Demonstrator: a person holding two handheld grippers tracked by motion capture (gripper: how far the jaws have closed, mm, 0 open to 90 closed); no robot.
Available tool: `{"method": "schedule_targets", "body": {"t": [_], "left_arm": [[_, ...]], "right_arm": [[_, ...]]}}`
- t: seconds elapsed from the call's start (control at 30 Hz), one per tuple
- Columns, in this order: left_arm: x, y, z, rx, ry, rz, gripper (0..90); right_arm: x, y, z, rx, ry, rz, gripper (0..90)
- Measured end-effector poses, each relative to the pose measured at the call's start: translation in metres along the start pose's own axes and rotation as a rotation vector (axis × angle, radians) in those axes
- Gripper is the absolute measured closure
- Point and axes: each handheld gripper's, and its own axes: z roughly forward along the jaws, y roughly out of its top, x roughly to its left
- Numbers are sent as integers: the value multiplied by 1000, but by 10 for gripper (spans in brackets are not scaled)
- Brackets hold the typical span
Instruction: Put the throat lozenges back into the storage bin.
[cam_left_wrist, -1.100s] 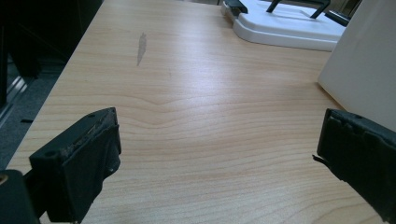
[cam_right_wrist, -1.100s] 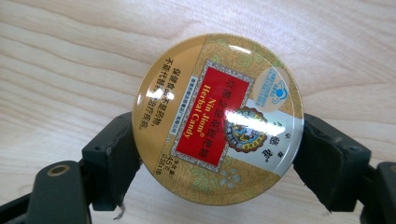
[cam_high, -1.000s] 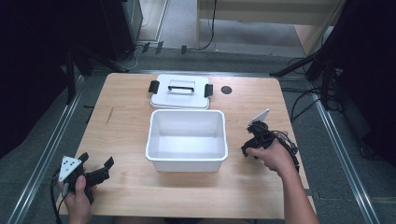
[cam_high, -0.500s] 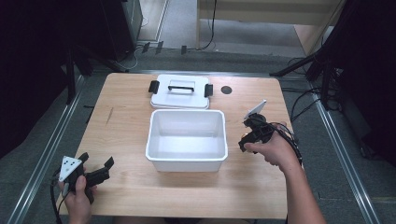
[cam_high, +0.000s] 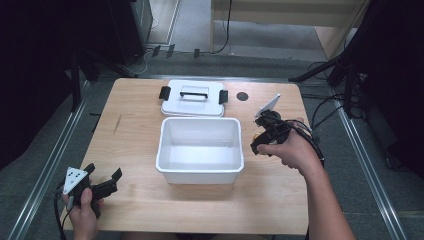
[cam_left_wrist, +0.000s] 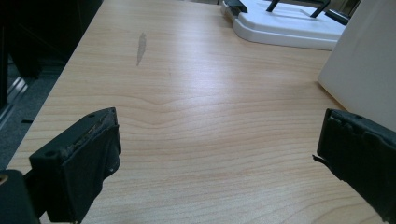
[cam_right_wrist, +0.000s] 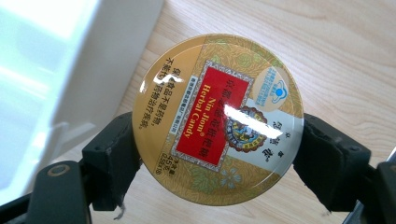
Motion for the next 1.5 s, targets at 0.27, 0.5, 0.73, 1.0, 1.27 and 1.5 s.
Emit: {"method": "schedule_targets", "body": {"t": [0.27,0.5,0.73,1.0,1.27,1.5], "left_arm": [[0,0,0,0,0,0,0],[0,0,0,0,-1,-1,0],[0,0,0,-1,-4,-2,0],[0,0,1,-3,-5,-5,0],[1,0,1,-7,-5,-8,0],[0,0,1,-7,-5,-9,0]], "right_arm": [[10,8,-14,-19,-3,-29,207],[25,17,-25,-42,-5,-71,207],[41,26,-30,-63,5,-116,207],[59,34,-29,-84,34,-198,207],[72,35,-23,-131,83,-335,207],[78,33,-14,-153,103,-468,208]]}}
